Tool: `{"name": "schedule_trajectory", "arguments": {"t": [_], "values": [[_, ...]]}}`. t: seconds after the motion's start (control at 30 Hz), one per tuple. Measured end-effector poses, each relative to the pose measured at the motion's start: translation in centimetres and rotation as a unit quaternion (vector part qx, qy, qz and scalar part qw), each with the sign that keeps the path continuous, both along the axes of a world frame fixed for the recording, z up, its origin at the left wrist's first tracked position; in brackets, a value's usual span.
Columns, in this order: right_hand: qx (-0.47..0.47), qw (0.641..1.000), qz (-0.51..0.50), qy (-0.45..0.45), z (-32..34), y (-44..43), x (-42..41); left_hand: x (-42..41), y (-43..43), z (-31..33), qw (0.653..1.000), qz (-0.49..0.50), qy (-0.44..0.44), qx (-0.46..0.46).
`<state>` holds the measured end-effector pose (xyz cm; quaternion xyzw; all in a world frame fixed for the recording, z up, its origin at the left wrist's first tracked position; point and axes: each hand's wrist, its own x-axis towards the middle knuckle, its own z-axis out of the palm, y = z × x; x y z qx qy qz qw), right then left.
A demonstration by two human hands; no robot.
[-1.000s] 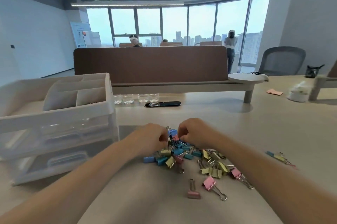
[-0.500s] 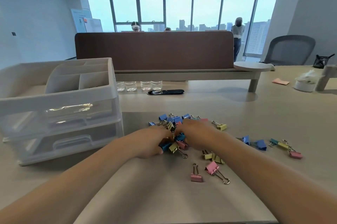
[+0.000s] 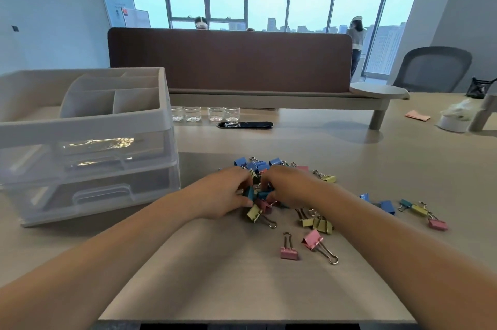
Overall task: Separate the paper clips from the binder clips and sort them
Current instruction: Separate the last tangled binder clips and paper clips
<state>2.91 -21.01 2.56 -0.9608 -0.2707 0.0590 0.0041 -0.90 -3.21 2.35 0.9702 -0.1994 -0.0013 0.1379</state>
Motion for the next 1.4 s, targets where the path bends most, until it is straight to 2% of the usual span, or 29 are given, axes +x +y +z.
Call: {"name": "schedule_trajectory", "arguments": {"t": [0.4, 0.63, 0.8, 0.93, 1.27, 1.4], "values": [[0.113, 0.993, -0.022, 0.024, 0.4, -1.0, 0.0, -0.2, -0.6, 0.9, 0.994, 0.042, -0.019, -0.096], [0.120, 0.991, -0.021, 0.051, 0.4, -1.8, -0.5, -0.3, -1.3, 0.8, 0.994, 0.044, -0.016, -0.098], [0.162, 0.985, -0.020, 0.050, 1.3, -2.4, -0.9, -0.1, -1.8, 0.6, 0.994, 0.051, -0.015, -0.095], [0.194, 0.980, -0.031, 0.026, 1.9, -3.3, -0.7, 0.2, -2.5, 0.5, 0.995, 0.052, -0.011, -0.078], [0.253, 0.964, -0.076, 0.034, 1.2, -6.8, -0.6, 0.5, -6.4, 0.5, 0.999, -0.003, 0.025, -0.028], [0.205, 0.976, -0.075, 0.003, 1.2, -7.6, -0.4, 1.0, -7.5, 0.0, 0.998, -0.038, 0.015, 0.046]]}}
